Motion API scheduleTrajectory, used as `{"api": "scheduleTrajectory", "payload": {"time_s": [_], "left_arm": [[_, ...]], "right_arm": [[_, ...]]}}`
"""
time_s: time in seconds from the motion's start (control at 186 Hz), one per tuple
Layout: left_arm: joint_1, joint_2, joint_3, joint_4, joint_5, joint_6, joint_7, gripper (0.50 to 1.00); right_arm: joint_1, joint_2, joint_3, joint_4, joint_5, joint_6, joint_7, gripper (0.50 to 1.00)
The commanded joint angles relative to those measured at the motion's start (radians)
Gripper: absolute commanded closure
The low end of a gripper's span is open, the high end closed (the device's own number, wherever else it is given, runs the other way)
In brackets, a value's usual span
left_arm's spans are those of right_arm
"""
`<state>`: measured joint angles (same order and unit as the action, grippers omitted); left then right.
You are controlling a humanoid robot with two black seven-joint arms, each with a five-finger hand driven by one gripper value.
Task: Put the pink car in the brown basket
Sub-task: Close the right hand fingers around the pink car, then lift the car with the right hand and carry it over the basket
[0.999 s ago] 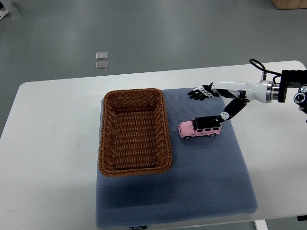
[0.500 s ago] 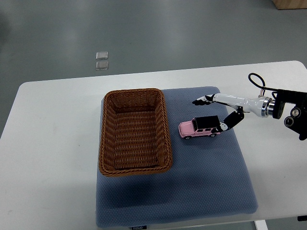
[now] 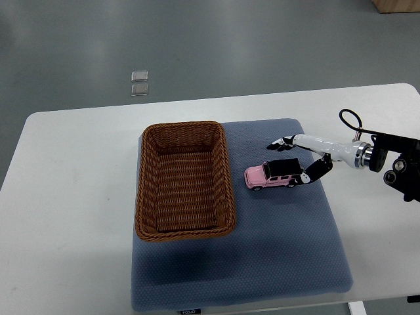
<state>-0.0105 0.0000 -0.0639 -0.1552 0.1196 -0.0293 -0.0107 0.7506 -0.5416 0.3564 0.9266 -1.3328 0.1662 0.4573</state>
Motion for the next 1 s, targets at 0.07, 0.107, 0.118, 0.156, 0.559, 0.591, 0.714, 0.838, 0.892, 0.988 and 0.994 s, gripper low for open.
{"api": "scheduleTrajectory", "payload": {"time_s": [0.07,0.107,0.118,0.156,0.559,0.591,0.714,0.838,0.892,0.988,0.994], "left_arm": [[0.0,0.0,-0.001,0.0,0.0,0.0,0.0,0.5],[0.0,0.0,-0.001,0.0,0.0,0.0,0.0,0.5],[0.0,0.0,-0.001,0.0,0.0,0.0,0.0,0.5],[0.0,0.0,-0.001,0.0,0.0,0.0,0.0,0.5],[0.0,0.0,0.001,0.0,0.0,0.0,0.0,0.5],[0.0,0.0,0.001,-0.001,0.0,0.0,0.0,0.5],[0.0,0.0,-0.001,-0.001,0.0,0.0,0.0,0.5],[0.0,0.0,-0.001,-0.001,0.0,0.0,0.0,0.5],[0.0,0.0,-0.001,-0.001,0.0,0.0,0.0,0.5],[0.0,0.0,-0.001,0.0,0.0,0.0,0.0,0.5],[0.0,0.0,-0.001,0.0,0.0,0.0,0.0,0.5]], "right_arm": [[0.001,-0.001,-0.011,0.0,-0.009,-0.001,0.0,0.738],[0.0,-0.001,-0.011,0.0,-0.012,0.001,0.0,0.746],[0.0,-0.001,-0.011,0.0,-0.012,-0.001,0.0,0.754],[0.0,-0.001,-0.011,0.0,-0.014,0.001,0.0,0.787],[0.007,-0.003,-0.008,0.001,-0.031,-0.008,0.007,1.0],[0.009,-0.004,-0.007,0.001,-0.029,-0.014,0.009,1.0],[0.013,-0.011,0.01,0.0,-0.019,-0.028,0.014,1.0],[0.032,-0.009,0.041,-0.002,-0.014,-0.03,0.014,1.0],[0.041,-0.008,0.068,-0.002,-0.012,-0.03,0.014,1.0],[0.061,-0.004,0.104,-0.002,-0.012,-0.024,0.014,1.0],[0.061,-0.004,0.104,-0.002,-0.012,-0.024,0.014,1.0]]}}
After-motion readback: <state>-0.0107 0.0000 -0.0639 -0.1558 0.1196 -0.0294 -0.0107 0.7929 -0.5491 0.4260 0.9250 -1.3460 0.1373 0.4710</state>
